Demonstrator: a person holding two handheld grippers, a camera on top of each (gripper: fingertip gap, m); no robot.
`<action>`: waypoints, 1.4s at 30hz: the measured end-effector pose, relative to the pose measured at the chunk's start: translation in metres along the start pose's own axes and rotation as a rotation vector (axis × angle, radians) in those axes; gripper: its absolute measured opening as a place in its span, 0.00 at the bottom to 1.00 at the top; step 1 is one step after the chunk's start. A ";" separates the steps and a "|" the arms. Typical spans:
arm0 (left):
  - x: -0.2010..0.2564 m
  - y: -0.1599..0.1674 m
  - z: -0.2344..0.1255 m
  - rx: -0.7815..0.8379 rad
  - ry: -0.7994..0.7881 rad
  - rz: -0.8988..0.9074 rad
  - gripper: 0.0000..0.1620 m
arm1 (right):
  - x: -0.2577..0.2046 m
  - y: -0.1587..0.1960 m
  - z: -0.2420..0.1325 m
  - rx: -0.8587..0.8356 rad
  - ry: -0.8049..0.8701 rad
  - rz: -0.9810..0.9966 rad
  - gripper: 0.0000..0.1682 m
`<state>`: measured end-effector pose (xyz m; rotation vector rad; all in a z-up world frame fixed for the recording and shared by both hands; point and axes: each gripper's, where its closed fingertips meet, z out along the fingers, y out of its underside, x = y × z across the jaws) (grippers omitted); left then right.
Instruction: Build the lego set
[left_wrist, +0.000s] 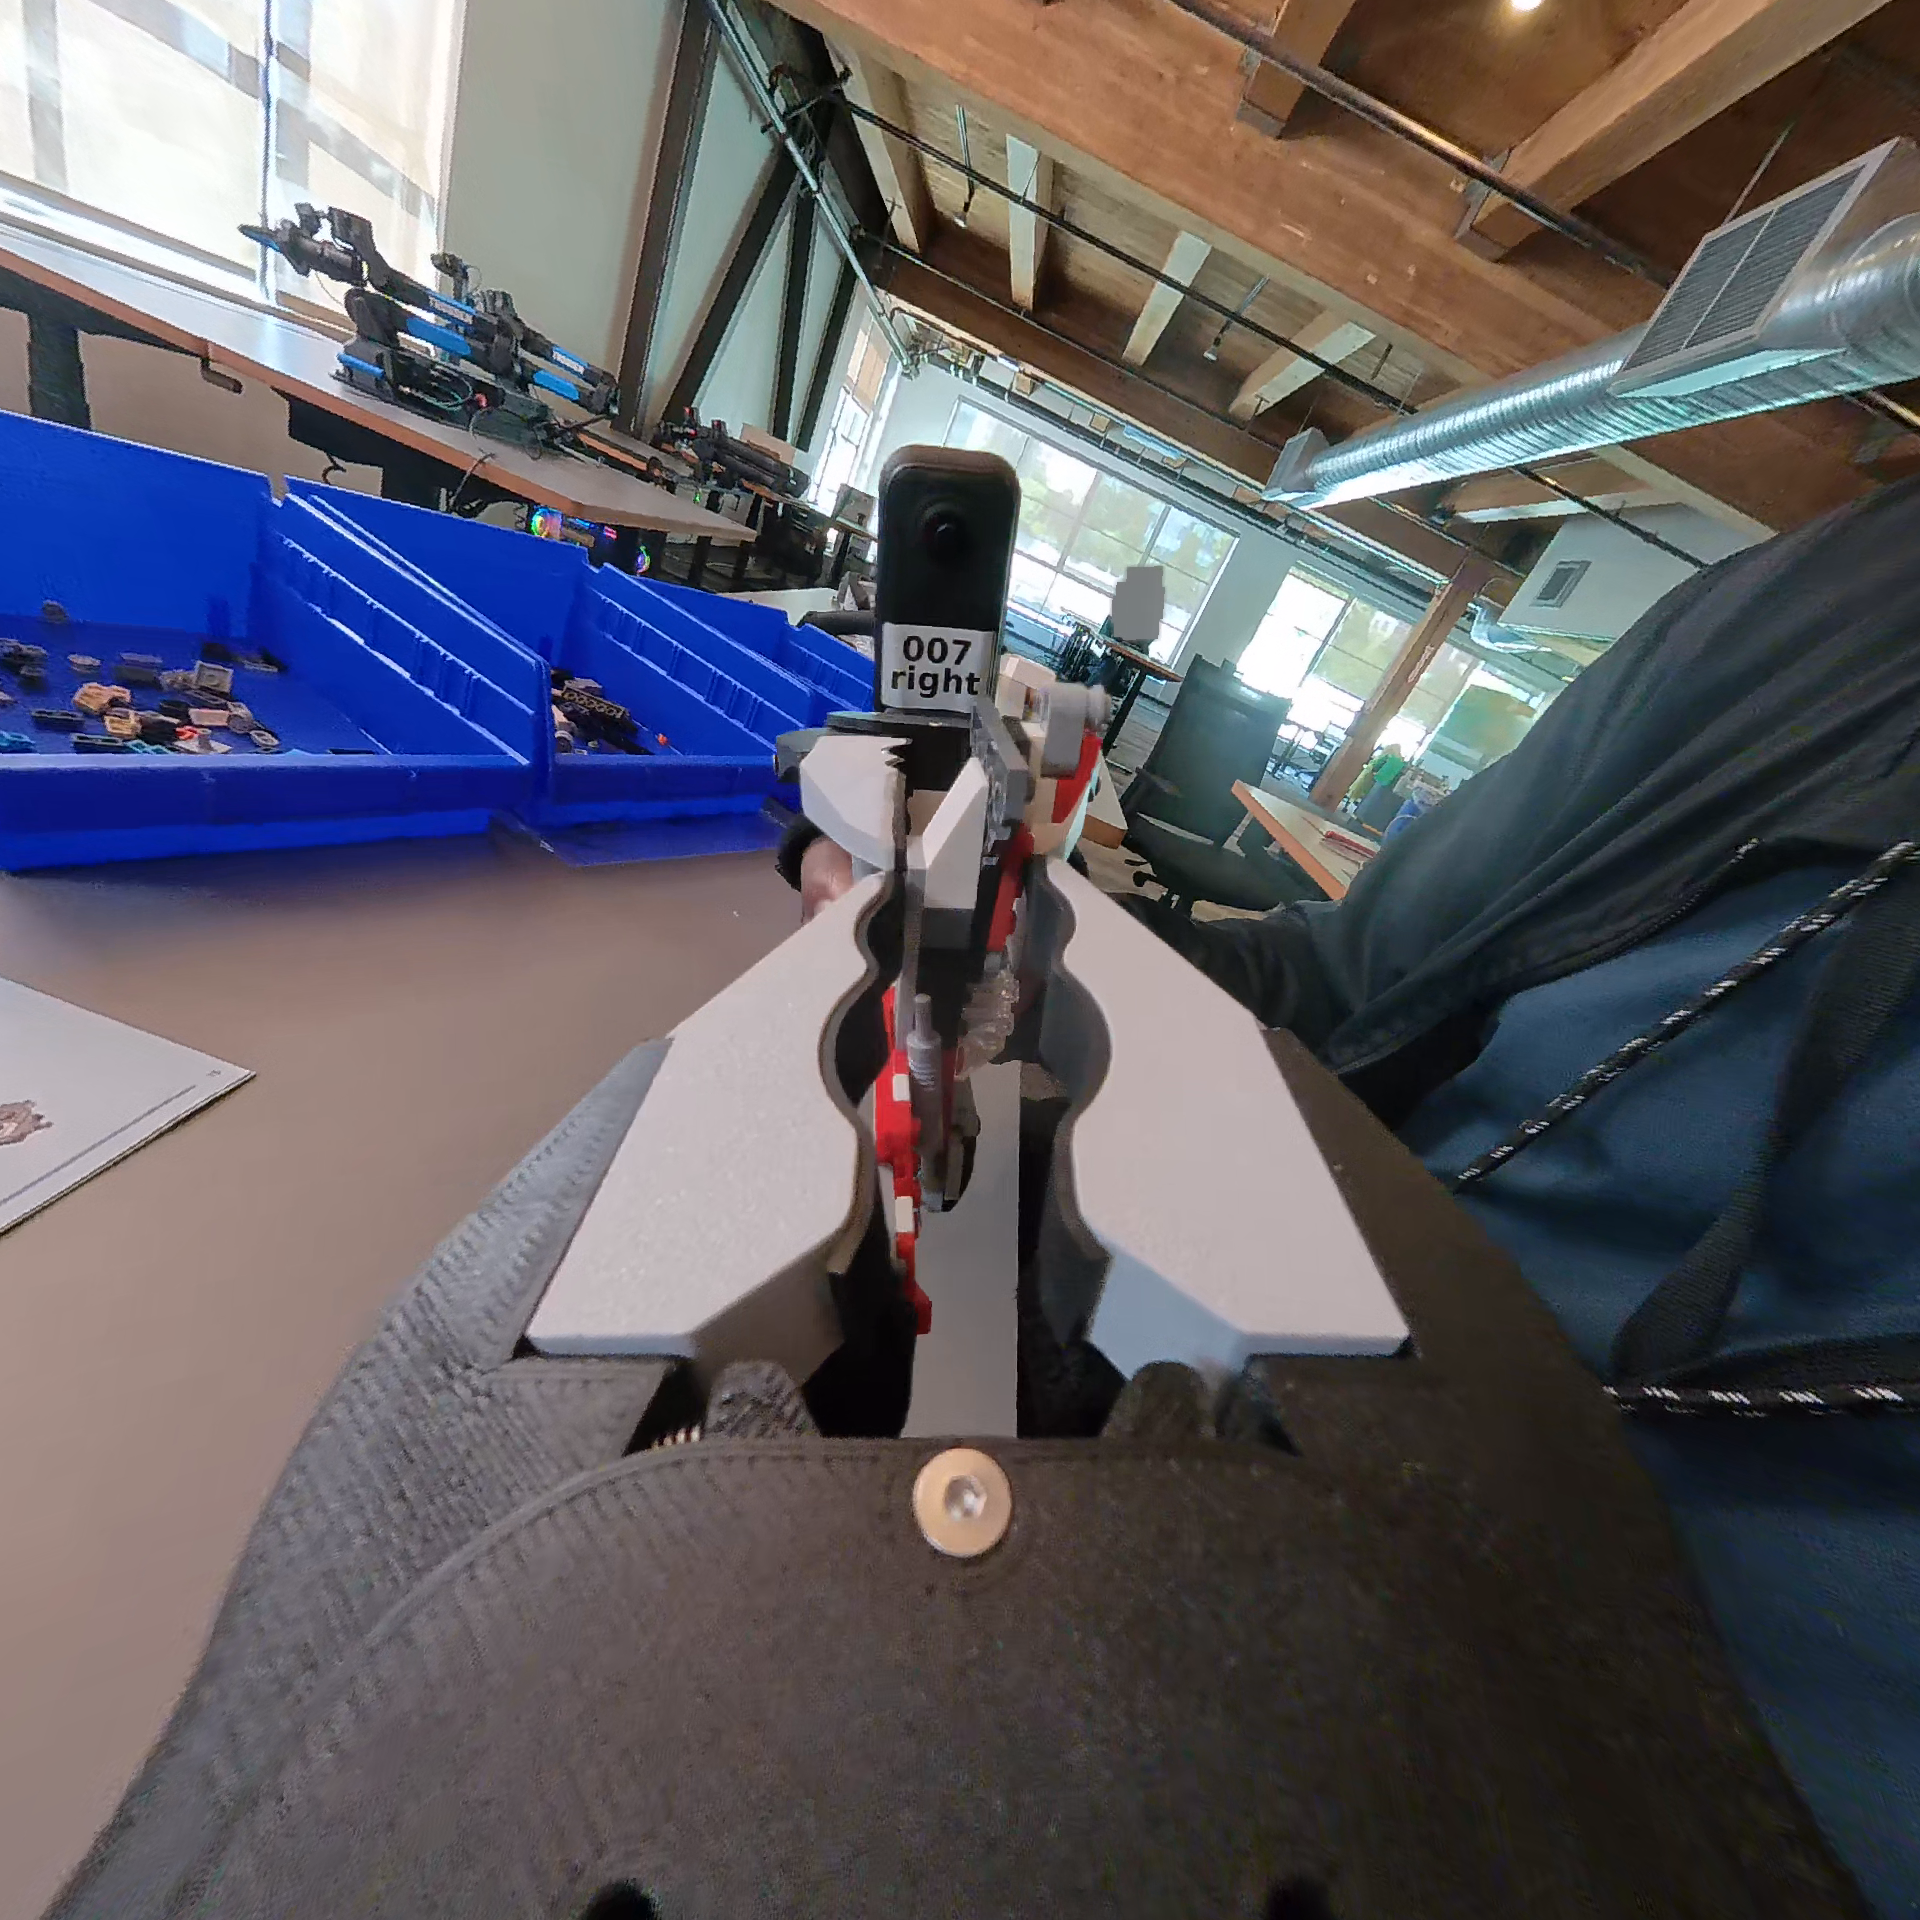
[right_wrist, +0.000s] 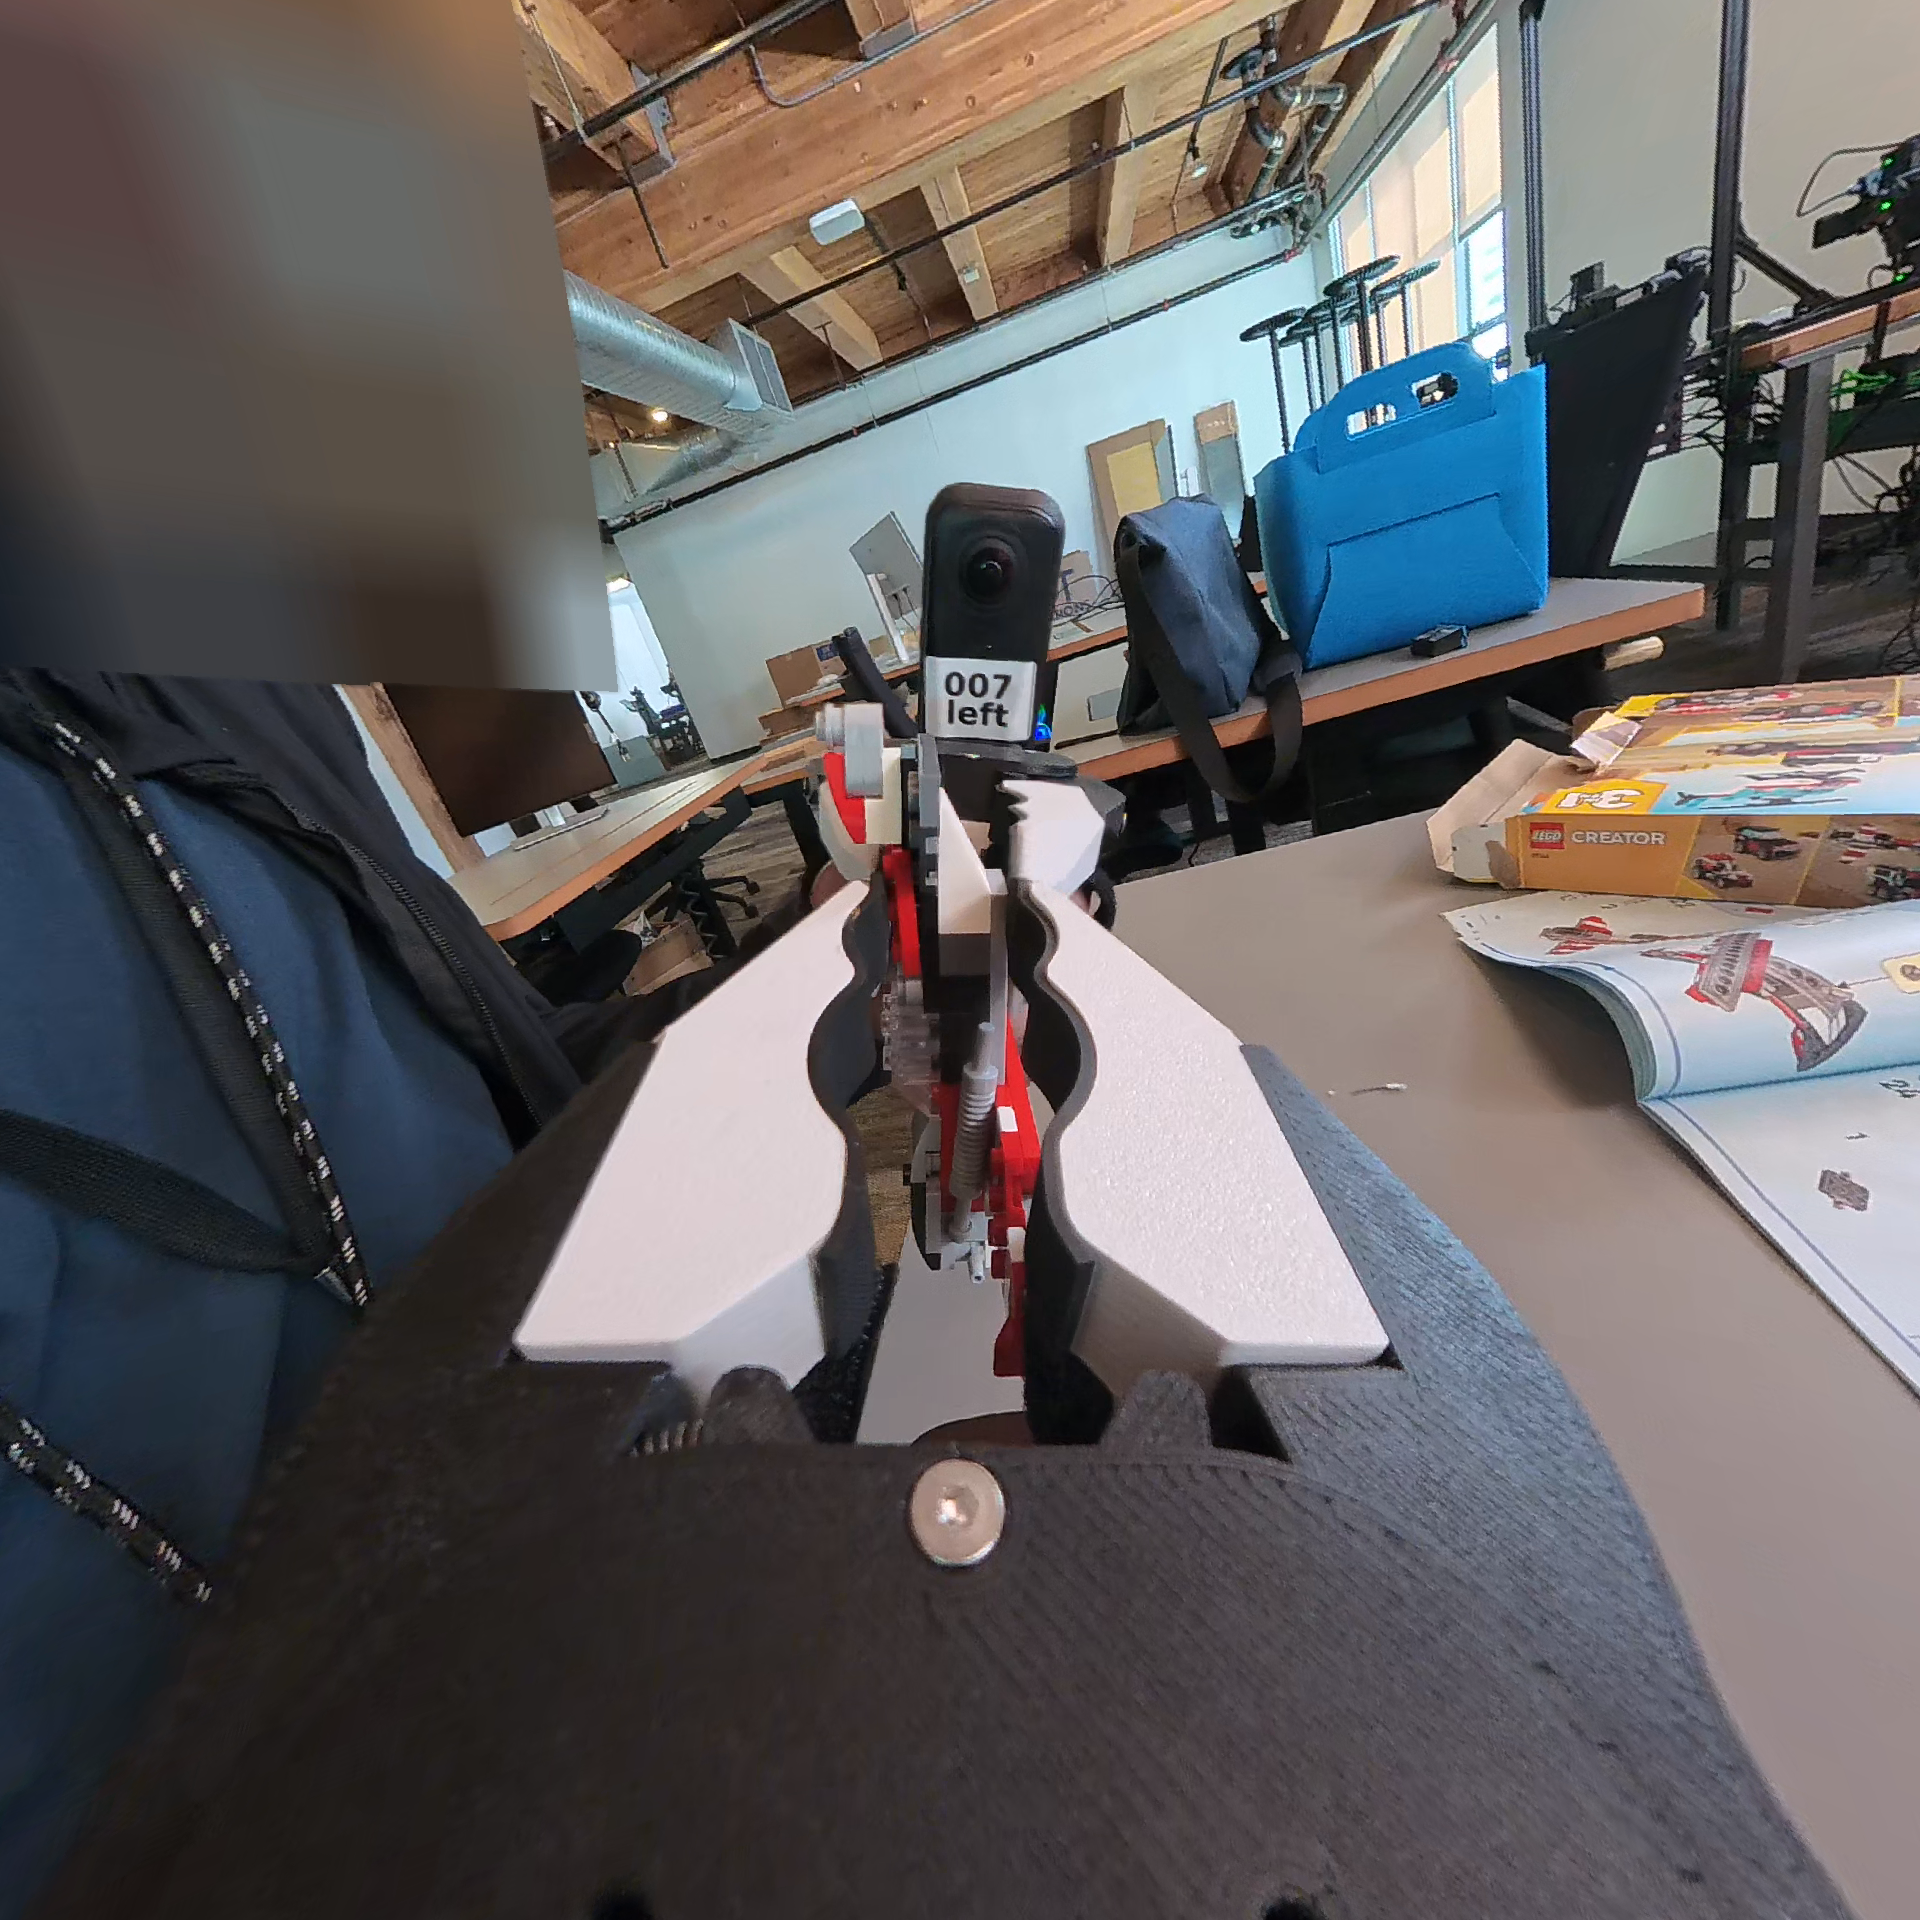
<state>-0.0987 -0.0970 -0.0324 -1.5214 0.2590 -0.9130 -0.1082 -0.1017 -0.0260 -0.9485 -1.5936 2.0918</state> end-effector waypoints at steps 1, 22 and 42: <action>0.000 0.000 0.000 0.002 0.004 -0.005 0.14 | 0.000 0.000 0.000 0.000 -0.002 0.001 0.13; -0.003 0.002 0.004 0.004 0.015 -0.058 0.13 | 0.002 0.002 -0.004 0.024 -0.006 0.039 0.13; -0.008 -0.004 -0.001 0.071 0.017 -0.123 0.13 | 0.009 -0.002 0.001 0.025 0.041 0.051 0.13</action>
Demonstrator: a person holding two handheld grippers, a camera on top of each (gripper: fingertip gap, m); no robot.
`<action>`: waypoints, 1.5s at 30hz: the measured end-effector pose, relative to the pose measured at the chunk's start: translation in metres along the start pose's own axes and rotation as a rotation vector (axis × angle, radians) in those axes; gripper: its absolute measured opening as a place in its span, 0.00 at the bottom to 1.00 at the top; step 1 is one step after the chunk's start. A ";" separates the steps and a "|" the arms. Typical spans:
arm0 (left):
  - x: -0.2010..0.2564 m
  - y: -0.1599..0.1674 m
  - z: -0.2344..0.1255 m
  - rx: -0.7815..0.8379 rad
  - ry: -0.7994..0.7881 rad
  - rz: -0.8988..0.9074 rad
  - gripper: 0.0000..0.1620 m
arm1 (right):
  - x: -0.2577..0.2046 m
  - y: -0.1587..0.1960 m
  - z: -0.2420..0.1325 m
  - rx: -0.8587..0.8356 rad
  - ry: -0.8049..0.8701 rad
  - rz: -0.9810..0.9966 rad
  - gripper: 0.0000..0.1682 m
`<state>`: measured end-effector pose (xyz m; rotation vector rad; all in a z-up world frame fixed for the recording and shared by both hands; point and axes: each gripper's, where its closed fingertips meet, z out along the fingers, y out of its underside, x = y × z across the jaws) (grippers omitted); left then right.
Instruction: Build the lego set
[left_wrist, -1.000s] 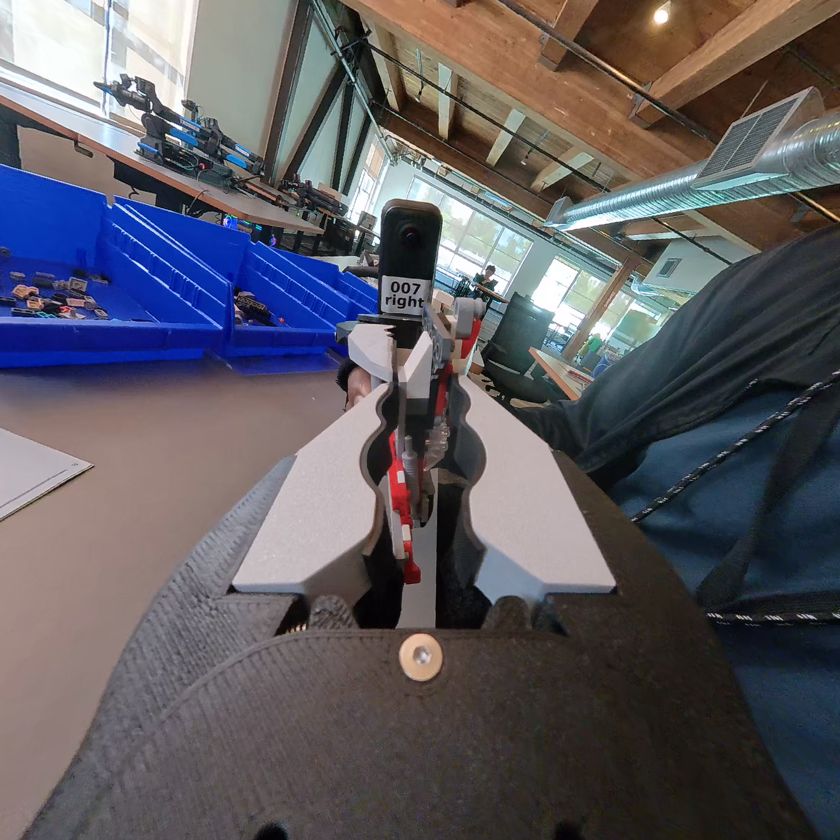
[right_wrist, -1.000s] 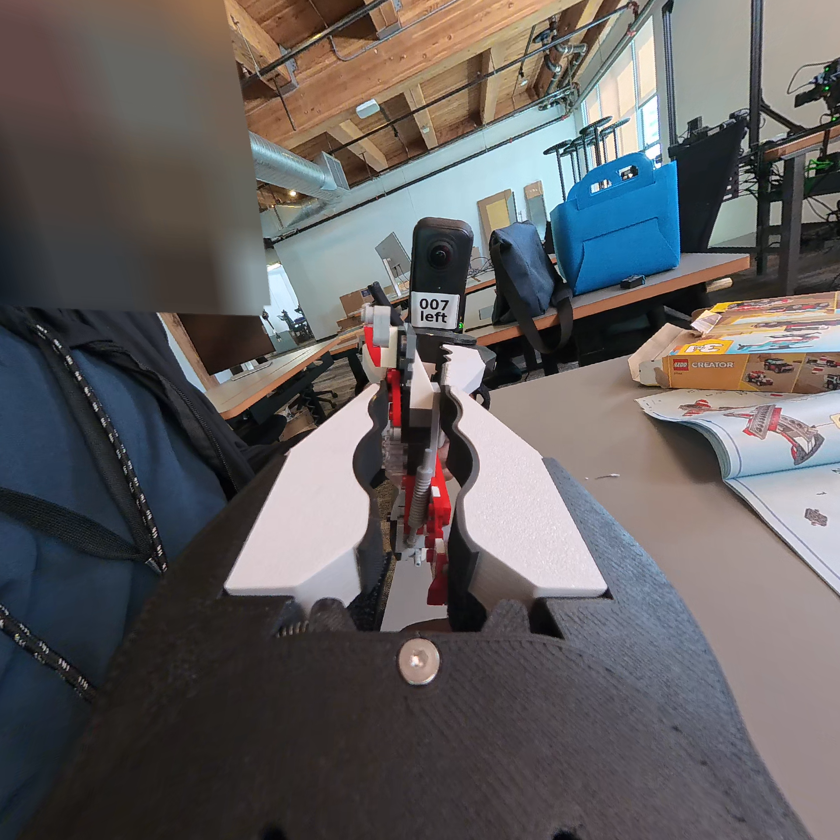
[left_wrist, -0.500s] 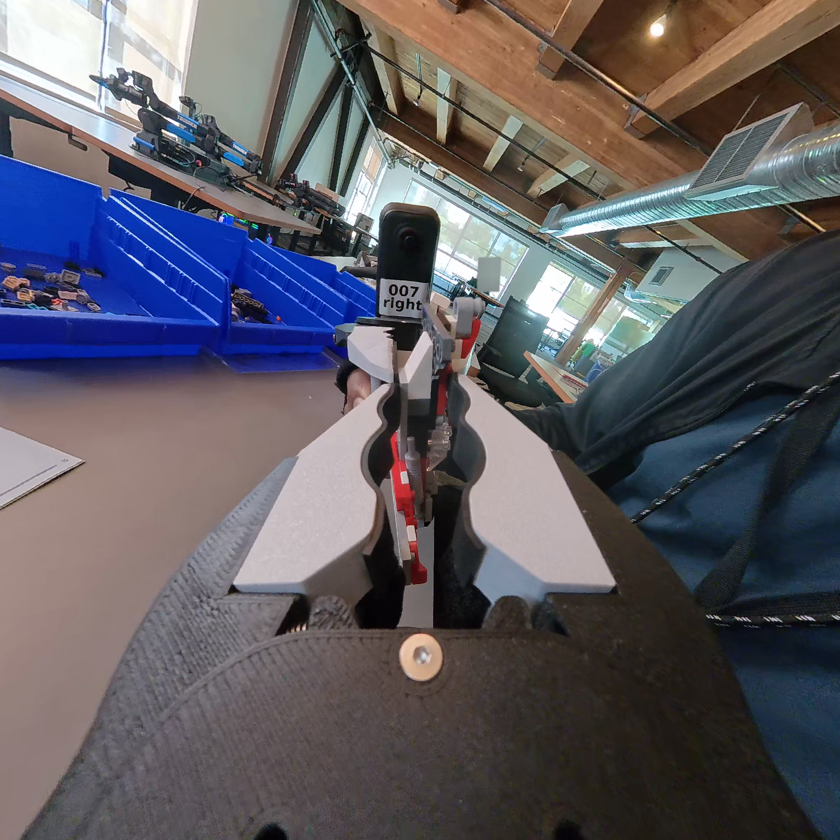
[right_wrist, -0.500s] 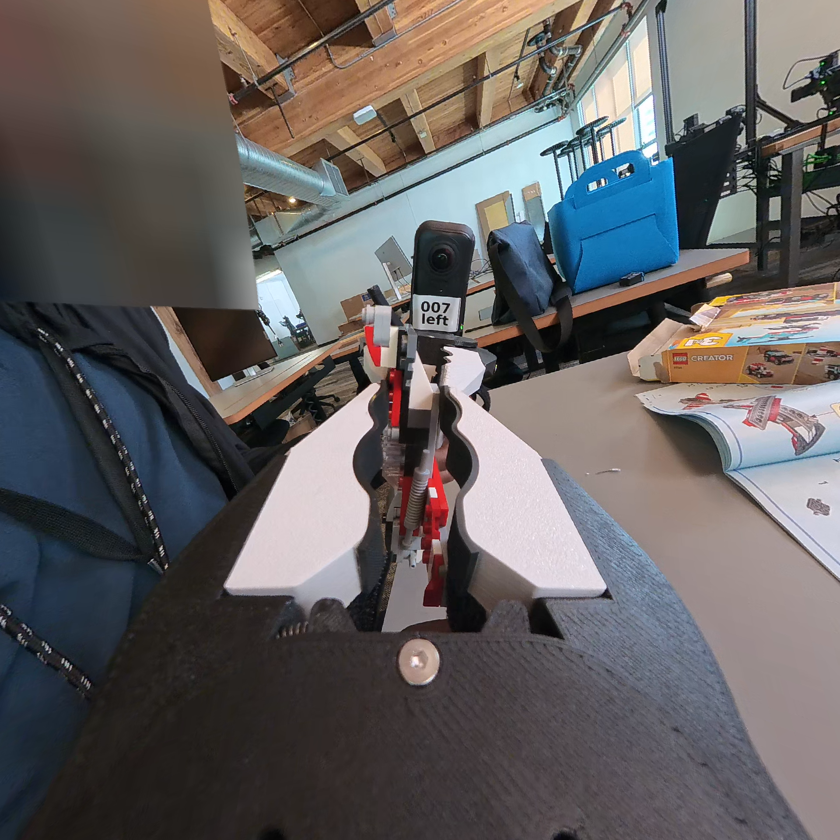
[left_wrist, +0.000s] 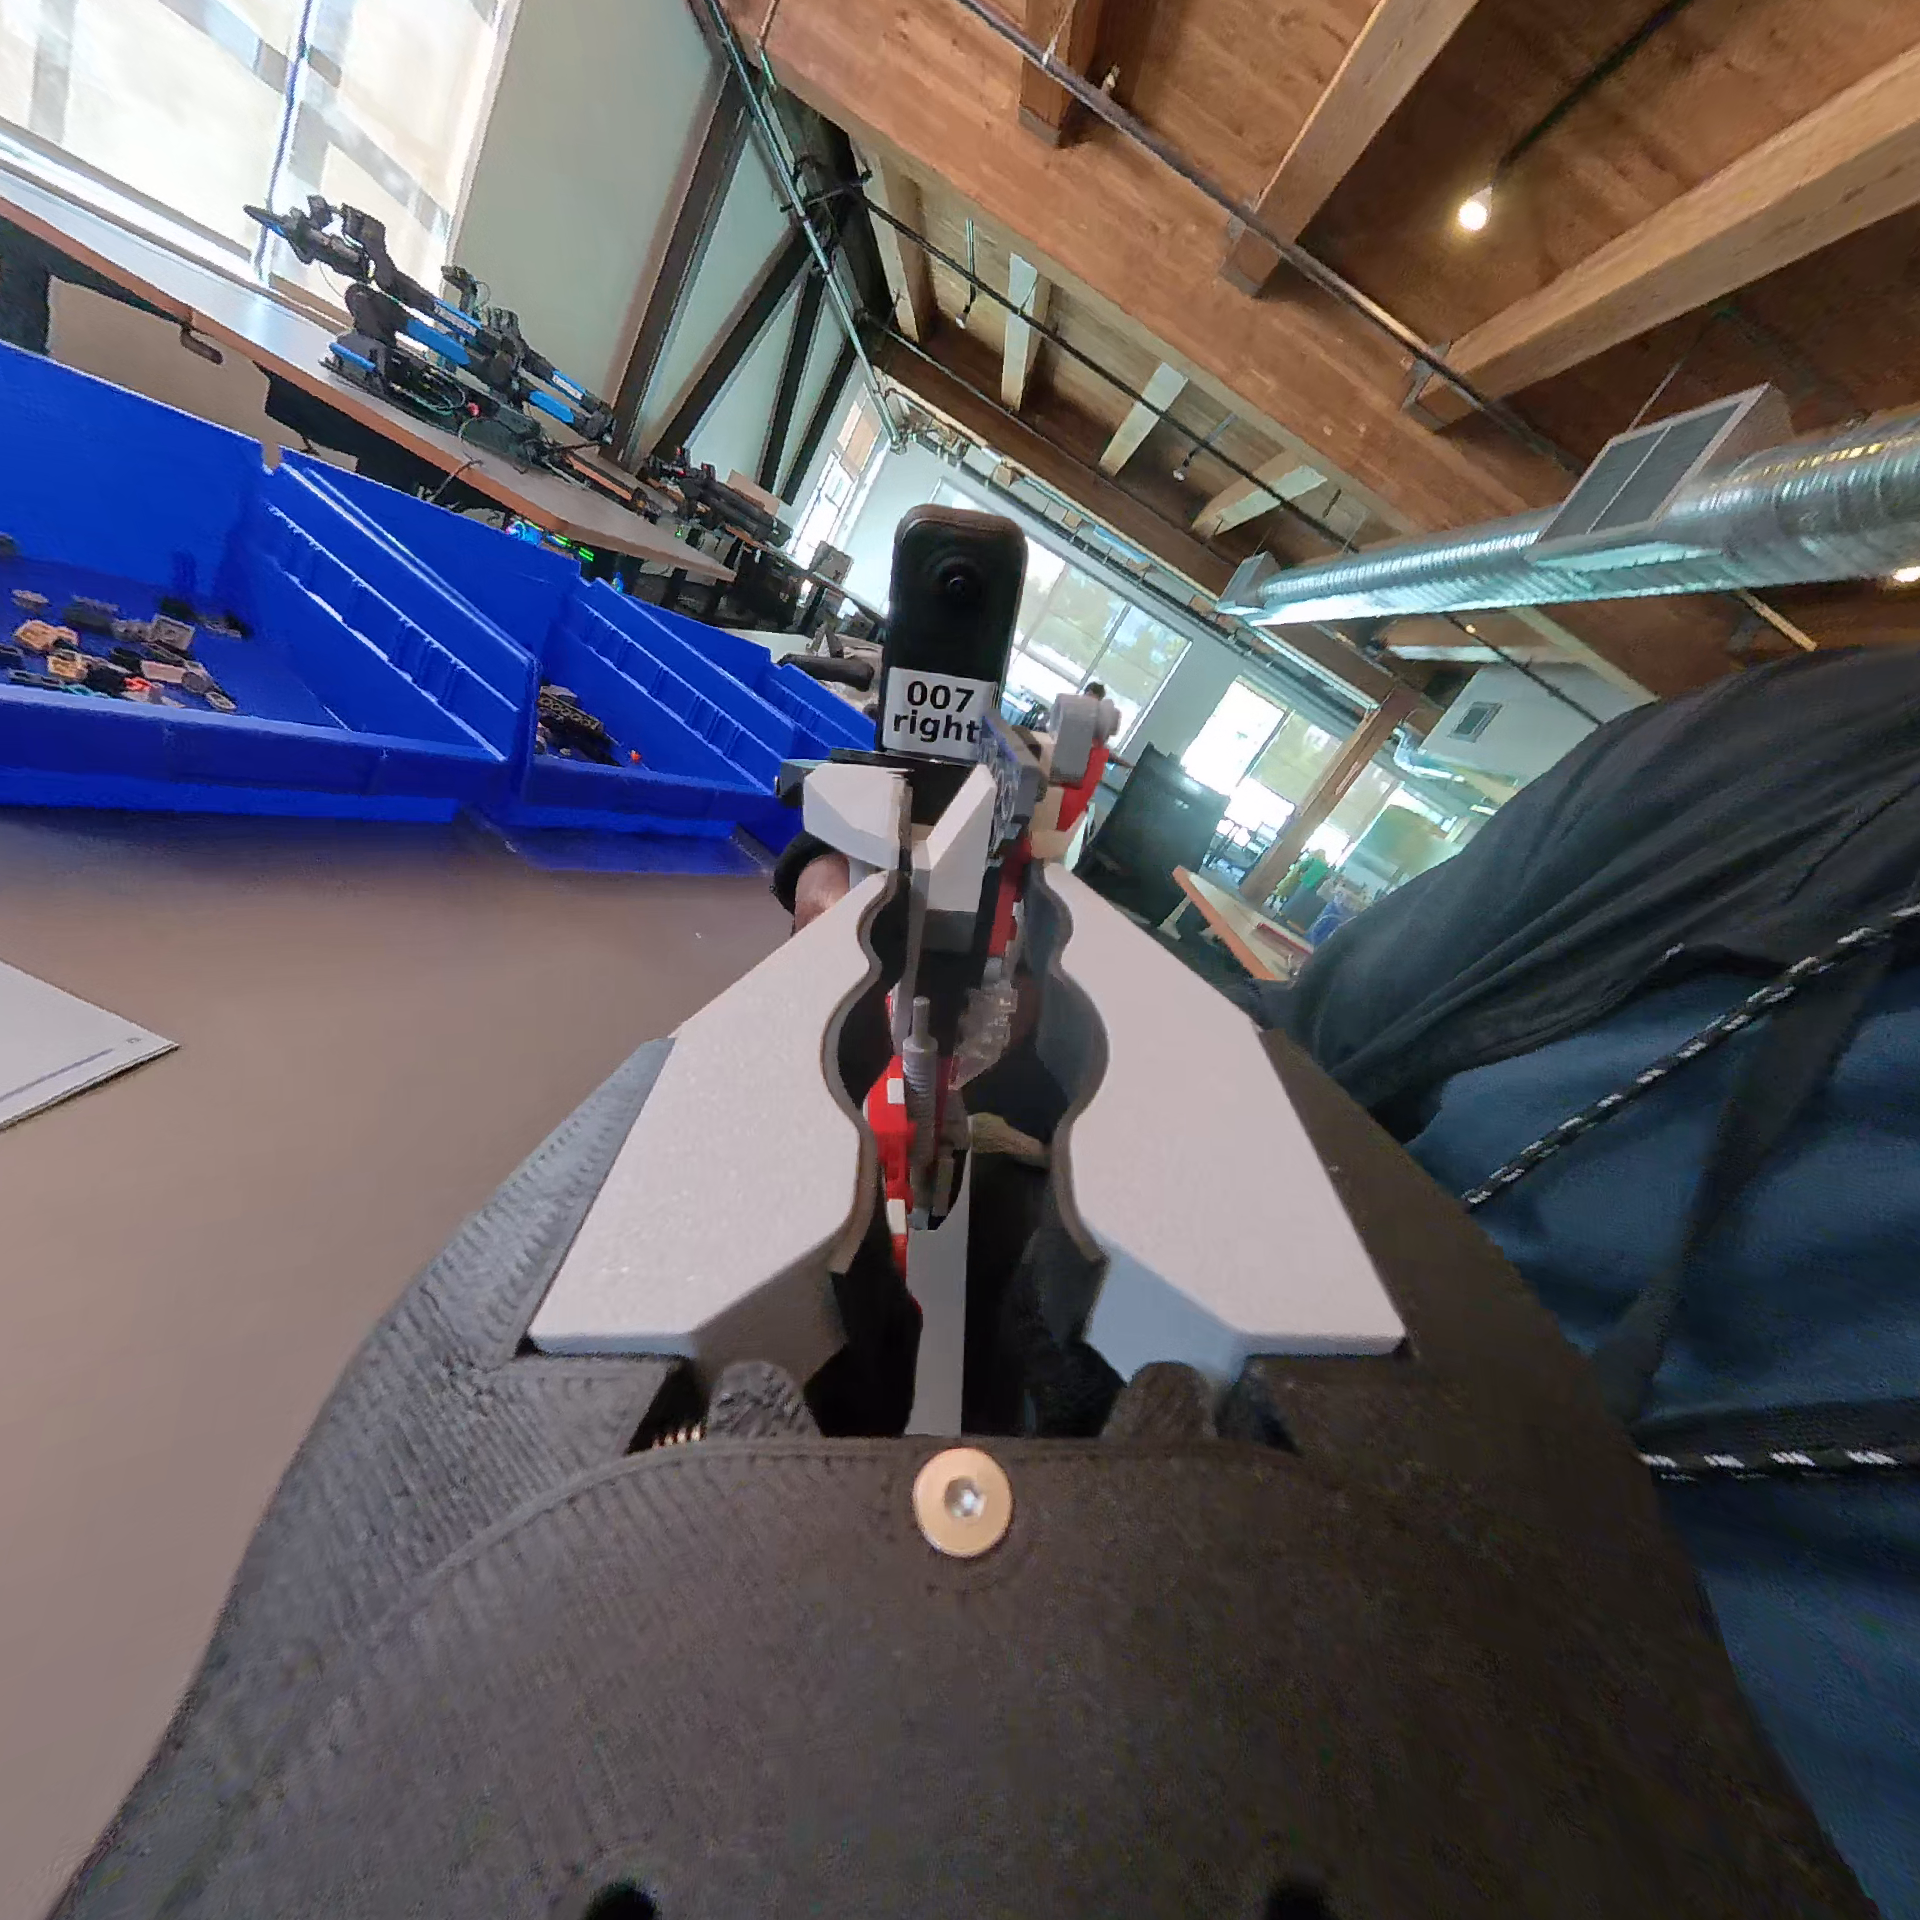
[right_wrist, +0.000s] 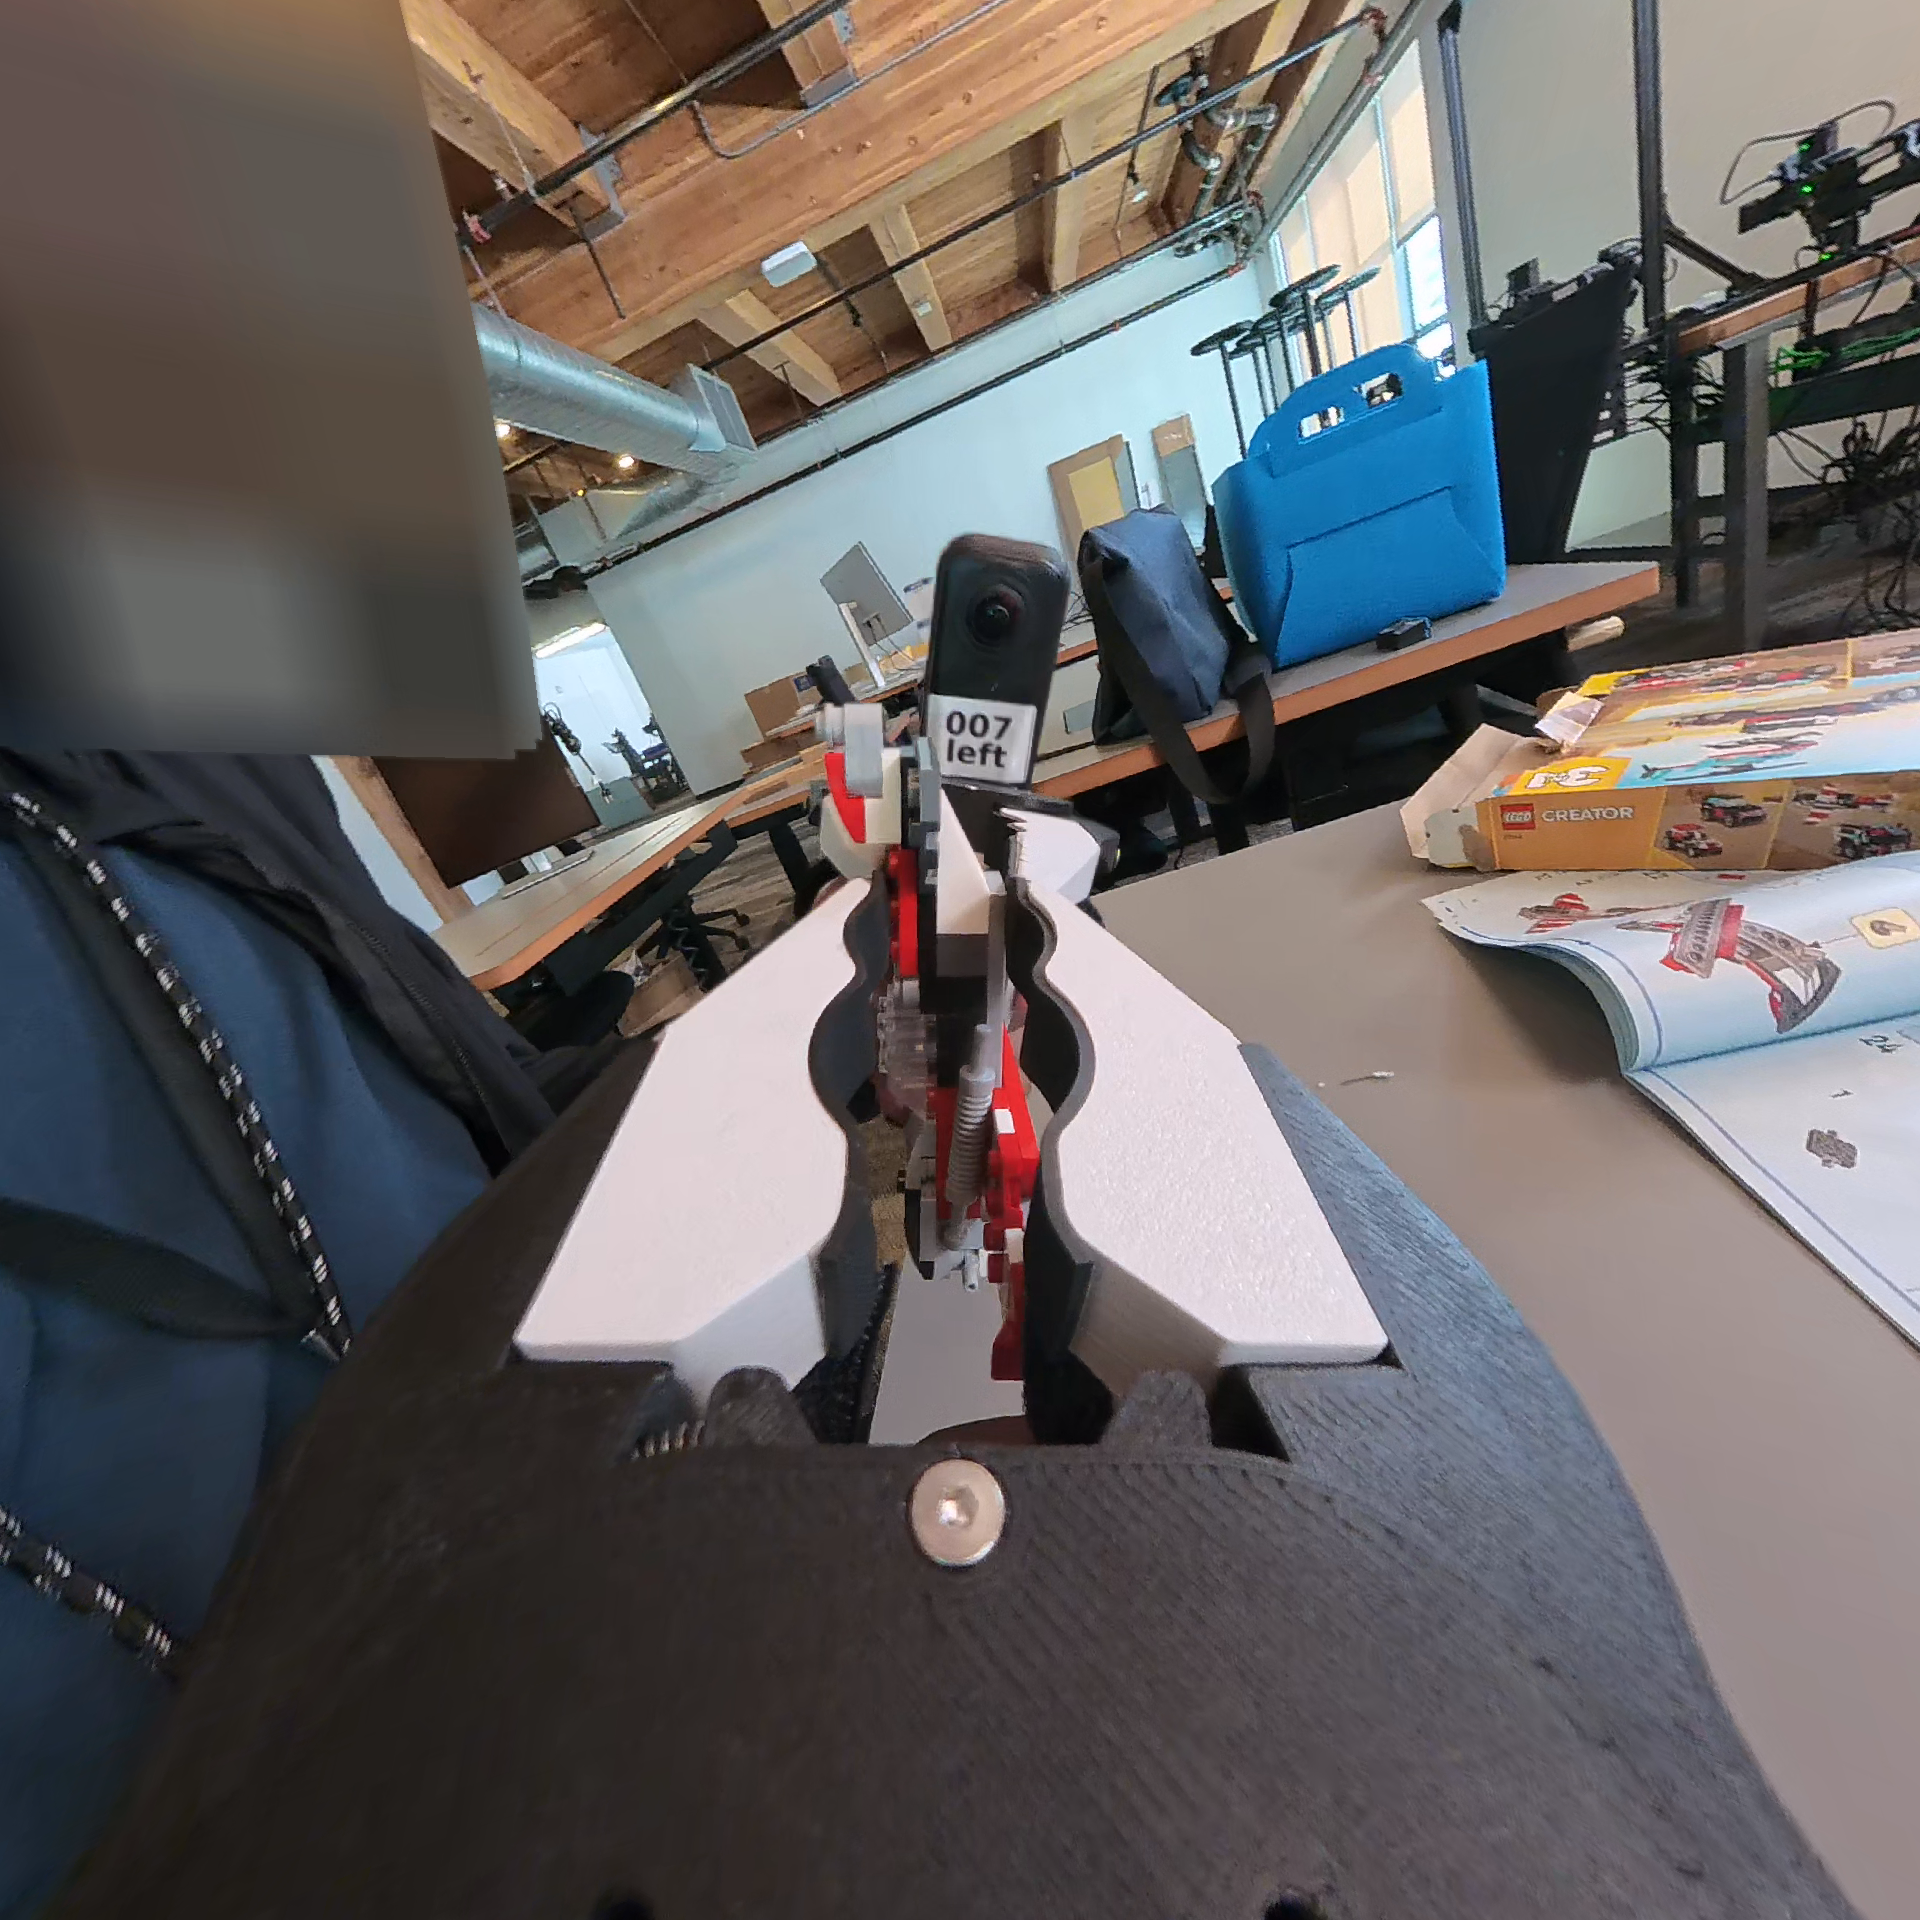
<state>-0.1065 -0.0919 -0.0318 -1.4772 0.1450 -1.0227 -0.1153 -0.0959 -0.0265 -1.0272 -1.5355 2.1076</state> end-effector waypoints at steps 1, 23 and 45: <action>-0.001 0.000 0.000 0.004 0.005 -0.015 0.13 | 0.001 0.000 0.000 0.002 0.003 0.005 0.13; -0.018 0.000 -0.005 0.019 -0.068 -0.082 0.14 | 0.018 0.002 -0.002 0.057 0.070 0.139 0.13; -0.016 0.007 -0.002 -0.118 -0.185 0.117 0.13 | 0.017 0.005 0.001 0.077 0.003 0.209 0.15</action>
